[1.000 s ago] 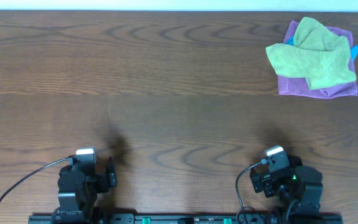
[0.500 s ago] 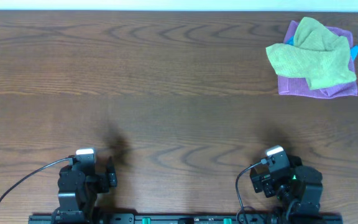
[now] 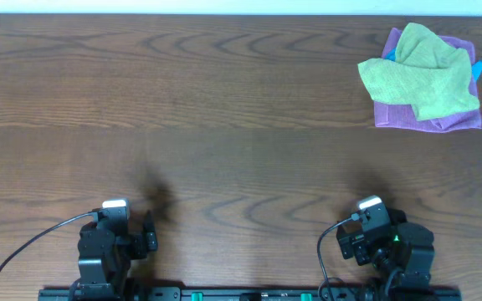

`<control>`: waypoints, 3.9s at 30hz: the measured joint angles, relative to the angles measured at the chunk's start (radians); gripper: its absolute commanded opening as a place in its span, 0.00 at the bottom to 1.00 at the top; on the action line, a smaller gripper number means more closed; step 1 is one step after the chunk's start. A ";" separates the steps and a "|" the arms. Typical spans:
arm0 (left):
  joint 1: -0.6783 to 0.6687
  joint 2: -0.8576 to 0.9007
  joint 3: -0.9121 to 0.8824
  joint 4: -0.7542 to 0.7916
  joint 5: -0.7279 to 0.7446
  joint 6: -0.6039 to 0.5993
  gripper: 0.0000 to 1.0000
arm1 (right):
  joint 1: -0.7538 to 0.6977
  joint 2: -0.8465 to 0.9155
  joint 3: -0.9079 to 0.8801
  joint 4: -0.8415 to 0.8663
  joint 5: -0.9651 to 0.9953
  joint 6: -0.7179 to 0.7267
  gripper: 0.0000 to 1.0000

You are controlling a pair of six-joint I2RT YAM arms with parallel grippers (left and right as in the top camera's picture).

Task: Fold the cloth

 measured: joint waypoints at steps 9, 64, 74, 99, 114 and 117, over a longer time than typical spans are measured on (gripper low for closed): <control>0.000 0.000 0.000 0.000 0.000 0.000 0.95 | 0.000 0.000 0.000 0.000 0.000 0.000 0.99; 0.000 -0.003 -0.001 0.000 -0.003 0.000 0.95 | -0.172 1.416 1.218 0.216 0.003 0.990 0.99; 0.000 -0.003 -0.001 0.000 -0.003 0.000 0.95 | -0.183 1.606 1.252 0.367 0.223 1.093 0.93; 0.000 -0.003 -0.001 0.000 -0.003 0.000 0.95 | -0.257 1.958 1.473 0.240 0.017 1.623 0.51; 0.000 -0.003 -0.001 0.000 -0.003 0.000 0.95 | -0.257 2.015 1.527 0.244 -0.050 1.584 0.01; 0.000 -0.003 -0.001 0.000 -0.003 0.000 0.95 | -0.252 2.016 1.636 0.191 -0.122 1.543 0.01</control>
